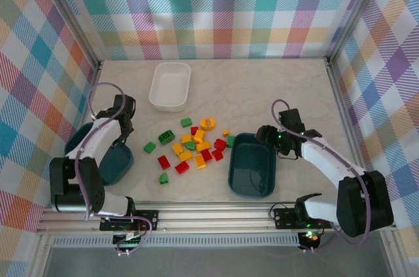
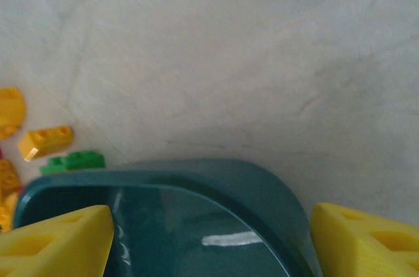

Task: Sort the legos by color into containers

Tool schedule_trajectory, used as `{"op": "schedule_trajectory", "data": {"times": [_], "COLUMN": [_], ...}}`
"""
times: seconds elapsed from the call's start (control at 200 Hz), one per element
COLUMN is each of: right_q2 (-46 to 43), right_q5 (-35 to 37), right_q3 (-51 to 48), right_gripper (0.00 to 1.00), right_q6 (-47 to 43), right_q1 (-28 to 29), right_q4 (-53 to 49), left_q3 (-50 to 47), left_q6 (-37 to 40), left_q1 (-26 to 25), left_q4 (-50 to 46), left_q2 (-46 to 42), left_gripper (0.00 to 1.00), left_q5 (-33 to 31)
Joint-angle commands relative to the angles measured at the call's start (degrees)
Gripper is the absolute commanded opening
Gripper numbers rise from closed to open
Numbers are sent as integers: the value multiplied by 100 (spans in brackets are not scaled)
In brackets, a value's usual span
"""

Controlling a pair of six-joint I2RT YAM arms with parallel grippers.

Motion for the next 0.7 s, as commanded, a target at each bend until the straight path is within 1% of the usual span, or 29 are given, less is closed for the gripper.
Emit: {"op": "schedule_trajectory", "data": {"times": [0.0, 0.095, 0.2, 0.3, 0.4, 0.46, 0.565, 0.65, 0.695], "right_q2": [-185, -356, -512, -643, -745, -787, -801, -825, -857], "right_q5": [408, 471, 581, 579, 569, 532, 374, 322, 307], "right_q3": [-127, -263, -374, -468, -521, -561, -586, -558, -540], "right_gripper": [78, 78, 76, 71, 60, 51, 32, 14, 8], "right_q6": [12, 21, 10, -5, -40, -76, -154, -197, -220], "right_q1": [82, 120, 166, 178, 188, 196, 201, 201, 200], "right_q4": [-398, -485, -591, -633, -654, -607, -519, -531, -529], "left_q3": [314, 576, 944, 1645, 2659, 3261, 4232, 5015, 5386], "left_q6": [171, 282, 602, 936, 1423, 1714, 2137, 2405, 2547], "left_q1": [-267, -573, -1034, -1683, -2352, -2697, -3023, -3244, -3327], "left_q4": [-362, -504, -290, -203, -213, -164, -35, -45, -58], "left_q2": [-355, -666, -818, -478, 222, 697, 1548, 2294, 2687], "left_gripper": [0, 0, 0, 0, 0, 0, 0, 0, 0], "left_q5": [-633, -614, 42, 445, 920, 1136, 1923, 2207, 2333]}}
